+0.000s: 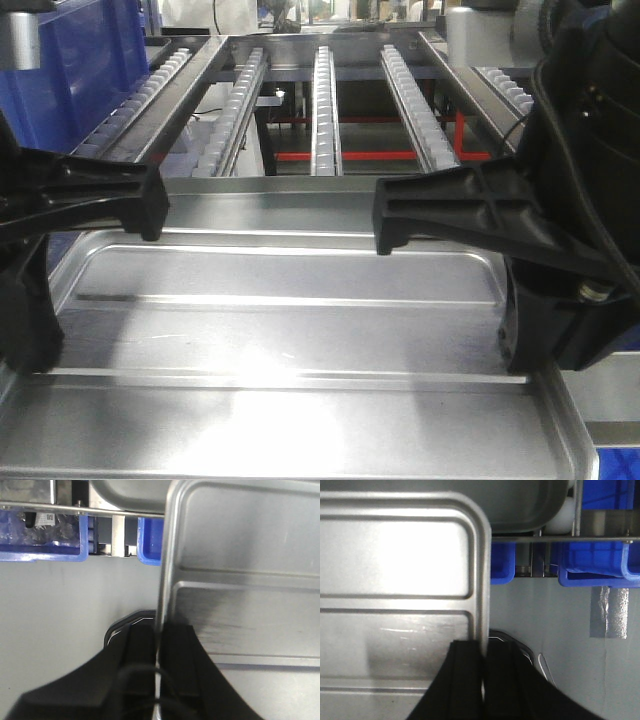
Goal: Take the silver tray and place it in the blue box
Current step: 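Close both grippers on the tray edges and lift it, then hold the tray with both grippers while the base turns away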
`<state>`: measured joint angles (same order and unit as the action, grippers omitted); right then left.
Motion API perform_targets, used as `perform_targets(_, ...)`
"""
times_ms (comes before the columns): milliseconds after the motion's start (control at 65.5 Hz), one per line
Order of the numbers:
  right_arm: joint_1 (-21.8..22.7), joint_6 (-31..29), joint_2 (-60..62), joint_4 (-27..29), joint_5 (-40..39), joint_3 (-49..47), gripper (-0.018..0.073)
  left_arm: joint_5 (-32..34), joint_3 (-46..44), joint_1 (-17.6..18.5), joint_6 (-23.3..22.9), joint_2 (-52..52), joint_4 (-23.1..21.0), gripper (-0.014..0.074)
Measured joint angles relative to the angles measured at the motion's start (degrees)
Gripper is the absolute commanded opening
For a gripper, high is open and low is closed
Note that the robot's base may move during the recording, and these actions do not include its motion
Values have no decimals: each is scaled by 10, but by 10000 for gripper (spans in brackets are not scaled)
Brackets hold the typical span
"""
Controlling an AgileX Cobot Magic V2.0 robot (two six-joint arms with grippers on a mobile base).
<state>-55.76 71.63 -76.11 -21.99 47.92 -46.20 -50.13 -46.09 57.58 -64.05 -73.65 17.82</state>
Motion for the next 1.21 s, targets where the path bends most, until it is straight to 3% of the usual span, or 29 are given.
perform_targets(1207,0,0,0,-1,0,0,53,0,0,0,0,1,0,-14)
